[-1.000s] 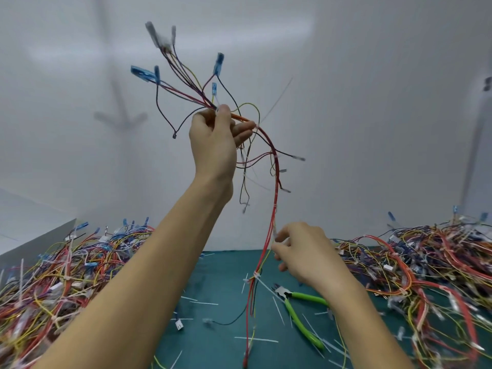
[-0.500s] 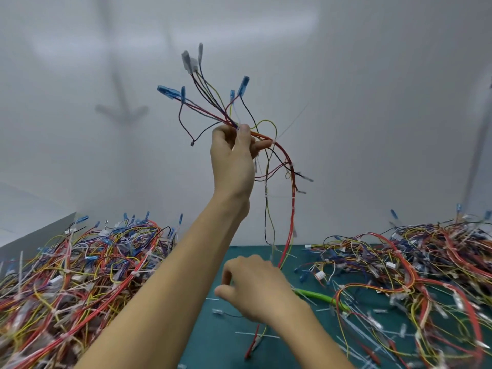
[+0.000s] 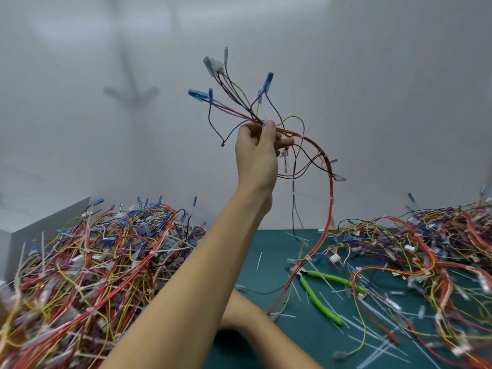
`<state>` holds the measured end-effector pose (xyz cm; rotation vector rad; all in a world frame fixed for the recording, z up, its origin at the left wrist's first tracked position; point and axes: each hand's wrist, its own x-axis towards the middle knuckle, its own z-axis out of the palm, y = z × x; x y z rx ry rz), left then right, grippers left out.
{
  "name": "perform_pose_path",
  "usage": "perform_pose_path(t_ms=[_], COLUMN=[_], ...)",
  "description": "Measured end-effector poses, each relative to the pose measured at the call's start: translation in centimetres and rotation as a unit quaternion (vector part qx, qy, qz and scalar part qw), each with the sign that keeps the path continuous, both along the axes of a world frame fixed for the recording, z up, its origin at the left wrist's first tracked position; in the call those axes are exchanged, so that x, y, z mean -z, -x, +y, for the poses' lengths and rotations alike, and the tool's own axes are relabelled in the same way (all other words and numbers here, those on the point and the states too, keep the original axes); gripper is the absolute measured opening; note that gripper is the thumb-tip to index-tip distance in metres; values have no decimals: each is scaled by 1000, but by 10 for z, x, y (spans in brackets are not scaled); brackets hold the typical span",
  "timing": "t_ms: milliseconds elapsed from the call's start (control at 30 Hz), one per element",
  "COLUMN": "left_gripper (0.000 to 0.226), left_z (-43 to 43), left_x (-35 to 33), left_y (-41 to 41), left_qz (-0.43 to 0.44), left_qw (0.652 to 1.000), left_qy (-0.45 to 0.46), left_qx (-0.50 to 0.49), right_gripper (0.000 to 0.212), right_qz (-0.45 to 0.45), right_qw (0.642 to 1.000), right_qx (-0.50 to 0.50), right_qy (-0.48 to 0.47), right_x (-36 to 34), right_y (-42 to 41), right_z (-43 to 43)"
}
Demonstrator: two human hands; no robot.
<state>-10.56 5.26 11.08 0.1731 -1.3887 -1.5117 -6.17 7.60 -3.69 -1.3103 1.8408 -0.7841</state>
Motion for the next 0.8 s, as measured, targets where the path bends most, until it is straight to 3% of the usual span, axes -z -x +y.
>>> perform_pose_path(t_ms=[67,133,267,400,567,700,800], left_gripper=[13,13,14,15,16,15,15], left_z=[-2,-6,-14,-20,-23,-22,-21], left_x=[-1,-3,-9,-11,-13,-15,-16], left_y=[-4,-10,-21,-28,-35,-39,-44], left_qz=[-16,-28,-47,-56,-64,-62,-62], left_qw=[1000,999,998,997,996,996,996], left_qy=[15,30,48,51,50,38,39], left_qx=[-3,-7,-22,-31,-42,-43,-43], right_gripper=[33,16,15,30,23,27,18], right_qz=[47,24,-16,83,-62,-56,-69], right_qw=[999,999,998,994,991,990,991], right_qx=[-17,-39,-41,-72,-94,-124,-113], right_qy=[-4,4,-35,-27,-65,-28,9], right_x=[8,15,21,19,3,4,1], right_y=[-1,-5,-12,-8,-5,-12,-13], right_z=[-5,-13,-30,-33,-23,-23,-24])
